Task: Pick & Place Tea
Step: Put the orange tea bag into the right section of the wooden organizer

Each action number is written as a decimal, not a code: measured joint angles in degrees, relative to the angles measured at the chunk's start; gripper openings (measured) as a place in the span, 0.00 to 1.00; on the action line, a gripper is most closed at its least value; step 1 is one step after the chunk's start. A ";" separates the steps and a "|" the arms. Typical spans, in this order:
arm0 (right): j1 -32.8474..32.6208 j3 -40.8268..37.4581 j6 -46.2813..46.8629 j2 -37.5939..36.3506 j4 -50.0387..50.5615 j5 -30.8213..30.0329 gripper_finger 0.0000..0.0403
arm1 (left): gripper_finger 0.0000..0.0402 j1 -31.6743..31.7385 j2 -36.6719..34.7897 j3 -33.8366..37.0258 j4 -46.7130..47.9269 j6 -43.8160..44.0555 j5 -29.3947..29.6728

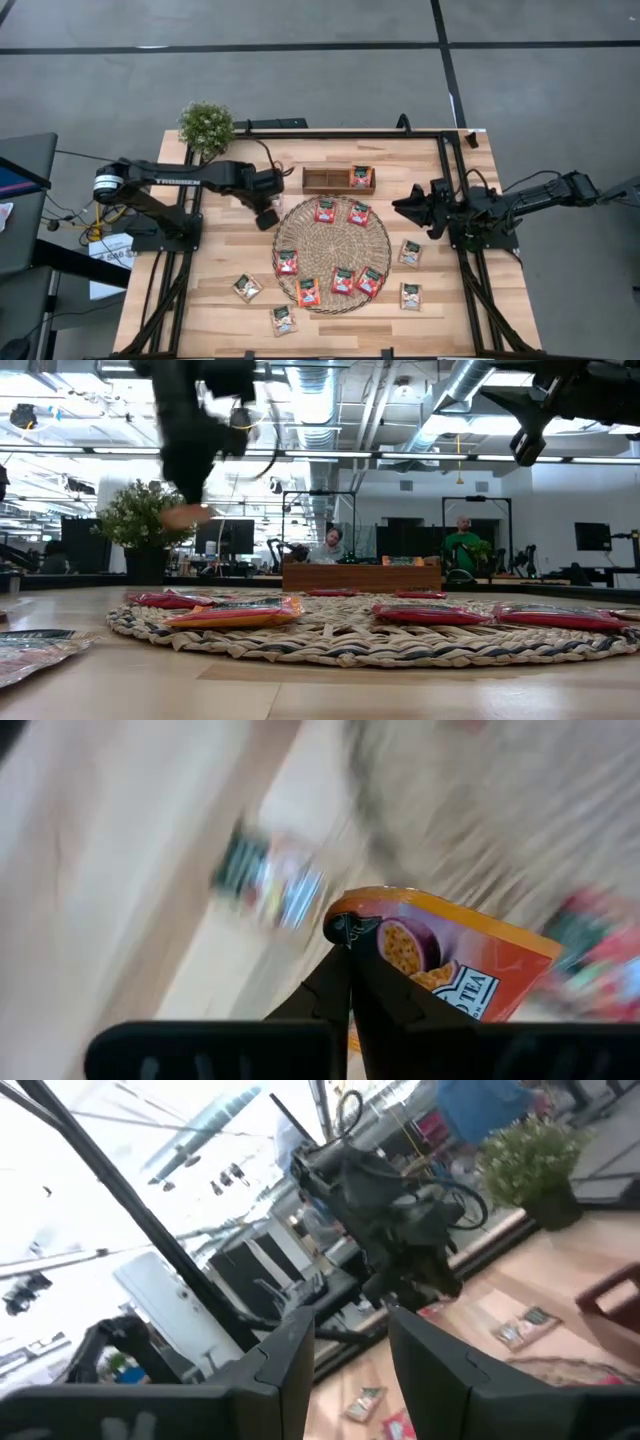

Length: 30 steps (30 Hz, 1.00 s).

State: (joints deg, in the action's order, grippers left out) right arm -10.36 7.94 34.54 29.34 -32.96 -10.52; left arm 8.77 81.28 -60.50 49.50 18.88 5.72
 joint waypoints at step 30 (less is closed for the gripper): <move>2.75 0.00 -4.59 -0.01 5.76 -0.41 0.34 | 0.00 -10.08 31.50 -43.30 -19.87 -16.83 11.55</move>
State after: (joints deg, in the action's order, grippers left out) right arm -7.61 7.94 29.95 29.33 -27.19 -10.93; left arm -1.31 112.77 -103.81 29.63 2.05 17.28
